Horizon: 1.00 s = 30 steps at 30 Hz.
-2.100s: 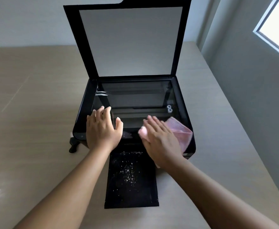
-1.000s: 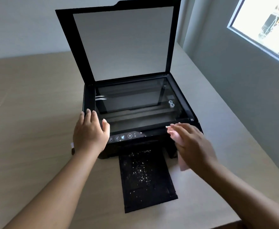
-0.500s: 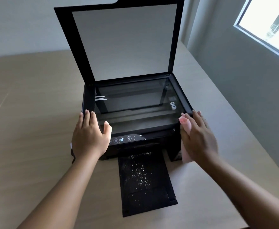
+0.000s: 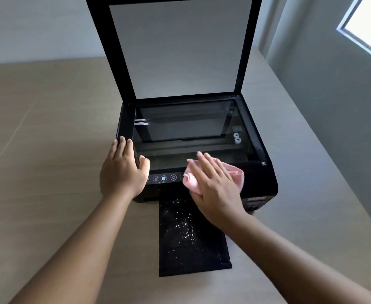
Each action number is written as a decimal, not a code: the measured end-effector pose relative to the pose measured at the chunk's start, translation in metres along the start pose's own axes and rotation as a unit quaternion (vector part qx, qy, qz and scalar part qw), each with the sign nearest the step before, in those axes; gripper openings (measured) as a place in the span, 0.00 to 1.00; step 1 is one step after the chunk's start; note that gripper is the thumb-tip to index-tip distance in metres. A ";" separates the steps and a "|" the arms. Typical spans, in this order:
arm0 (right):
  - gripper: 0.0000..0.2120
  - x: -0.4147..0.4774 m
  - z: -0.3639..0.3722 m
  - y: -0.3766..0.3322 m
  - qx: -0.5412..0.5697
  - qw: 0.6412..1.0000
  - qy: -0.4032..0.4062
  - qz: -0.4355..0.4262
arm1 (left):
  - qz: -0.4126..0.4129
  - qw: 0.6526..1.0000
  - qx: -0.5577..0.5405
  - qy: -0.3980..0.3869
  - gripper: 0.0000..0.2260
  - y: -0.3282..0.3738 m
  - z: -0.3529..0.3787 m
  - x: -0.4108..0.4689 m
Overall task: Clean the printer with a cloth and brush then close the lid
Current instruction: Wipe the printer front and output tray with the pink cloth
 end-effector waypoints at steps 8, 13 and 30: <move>0.22 -0.020 -0.008 0.019 -0.038 0.989 0.096 0.107 | 0.001 1.000 -0.007 -0.002 0.32 0.002 -0.001 0.001; 0.22 -0.012 0.008 -0.023 -0.027 0.998 0.018 -0.050 | 0.004 1.000 -0.008 -0.008 0.33 0.001 -0.002 -0.003; 0.21 -0.032 0.001 -0.001 -0.001 0.995 0.079 0.052 | 0.031 0.999 -0.011 -0.016 0.33 -0.001 -0.001 0.000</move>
Point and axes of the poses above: each hand's wrist, its own x-axis towards the middle knuckle, its own z-axis out of the palm, y = z × x, the point moved 2 cm from there along x, towards the middle knuckle, and after that the axes turned 3 degrees about -z, right-handed, at the moved point
